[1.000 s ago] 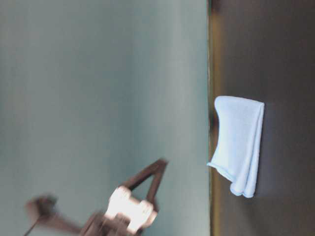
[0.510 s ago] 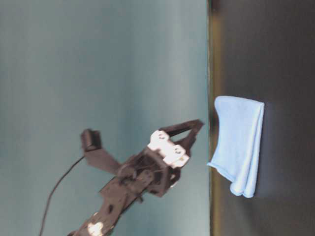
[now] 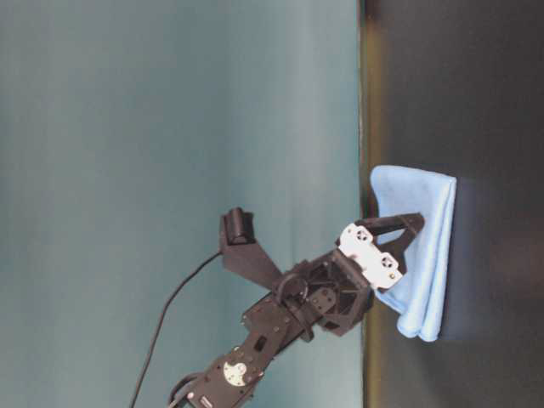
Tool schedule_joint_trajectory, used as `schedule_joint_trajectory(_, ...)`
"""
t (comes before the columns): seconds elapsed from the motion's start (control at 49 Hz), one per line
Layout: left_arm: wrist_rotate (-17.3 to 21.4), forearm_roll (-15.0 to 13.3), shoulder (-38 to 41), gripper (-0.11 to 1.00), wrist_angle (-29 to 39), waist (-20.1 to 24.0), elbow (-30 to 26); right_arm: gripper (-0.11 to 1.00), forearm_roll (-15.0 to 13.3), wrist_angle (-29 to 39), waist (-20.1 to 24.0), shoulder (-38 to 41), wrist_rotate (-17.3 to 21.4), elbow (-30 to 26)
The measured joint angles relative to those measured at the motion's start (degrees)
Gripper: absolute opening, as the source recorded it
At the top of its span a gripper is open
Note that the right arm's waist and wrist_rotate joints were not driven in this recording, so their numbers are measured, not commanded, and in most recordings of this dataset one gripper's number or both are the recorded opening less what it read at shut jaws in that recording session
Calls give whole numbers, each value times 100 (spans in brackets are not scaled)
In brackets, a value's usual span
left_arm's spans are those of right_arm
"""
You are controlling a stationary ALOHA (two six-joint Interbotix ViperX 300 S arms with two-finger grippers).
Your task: Push a blue cloth with the left arm to wipe the desk.
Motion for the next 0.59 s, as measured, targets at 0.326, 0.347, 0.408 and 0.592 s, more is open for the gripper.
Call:
schedule_joint_trajectory(0.326, -62, 0, -44, 87, -158, -70, 299, 0, 0, 114, 0, 9, -9, 0)
schedule_joint_trajectory(0.347, -62, 0, -62, 87, -167, -88, 325, 0, 0, 114, 0, 9, -9, 0)
schedule_joint_trajectory(0.408, -70, -9, -123, 87, -237, -141, 431, 0, -9, 123, 0, 9, -9, 0)
schedule_joint_trajectory(0.592, -88, 0, -396, 87, -536, -457, 940, 0, 0, 123, -9, 9, 0, 0)
